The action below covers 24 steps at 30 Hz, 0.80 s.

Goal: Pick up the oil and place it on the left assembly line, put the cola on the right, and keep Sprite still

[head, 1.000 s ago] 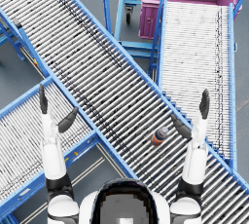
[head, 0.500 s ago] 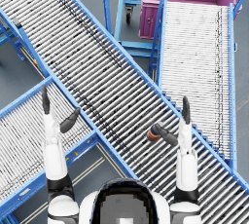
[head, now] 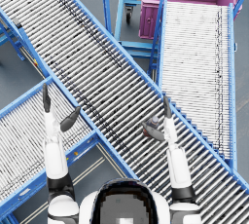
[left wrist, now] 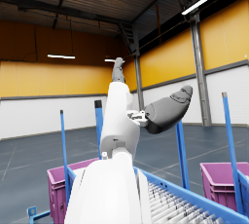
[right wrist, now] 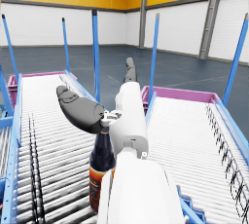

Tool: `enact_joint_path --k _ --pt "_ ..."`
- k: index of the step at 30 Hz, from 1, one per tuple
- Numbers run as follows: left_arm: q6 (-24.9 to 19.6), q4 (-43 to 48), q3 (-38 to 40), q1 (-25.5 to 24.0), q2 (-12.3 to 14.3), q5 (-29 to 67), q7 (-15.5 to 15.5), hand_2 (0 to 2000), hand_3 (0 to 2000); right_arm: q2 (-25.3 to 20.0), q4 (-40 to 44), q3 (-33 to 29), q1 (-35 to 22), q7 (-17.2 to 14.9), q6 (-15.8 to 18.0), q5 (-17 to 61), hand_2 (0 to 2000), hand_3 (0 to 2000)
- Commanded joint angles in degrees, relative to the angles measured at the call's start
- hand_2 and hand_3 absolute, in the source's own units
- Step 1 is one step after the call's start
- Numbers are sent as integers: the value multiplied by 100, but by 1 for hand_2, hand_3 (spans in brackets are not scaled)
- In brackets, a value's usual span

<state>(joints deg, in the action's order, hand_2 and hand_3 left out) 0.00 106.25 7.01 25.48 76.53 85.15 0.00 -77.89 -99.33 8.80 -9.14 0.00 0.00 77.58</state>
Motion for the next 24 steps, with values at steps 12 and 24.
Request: enact_joint_path --k 12,24 --pt "0 -218 -52 68 36 0 0 0 0 -333 2007 623 -492 0 0 0 0 0" --pt "0 -984 -120 488 83 0 0 0 0 -857 4314 830 -1603 7 59 -1 2000 980"
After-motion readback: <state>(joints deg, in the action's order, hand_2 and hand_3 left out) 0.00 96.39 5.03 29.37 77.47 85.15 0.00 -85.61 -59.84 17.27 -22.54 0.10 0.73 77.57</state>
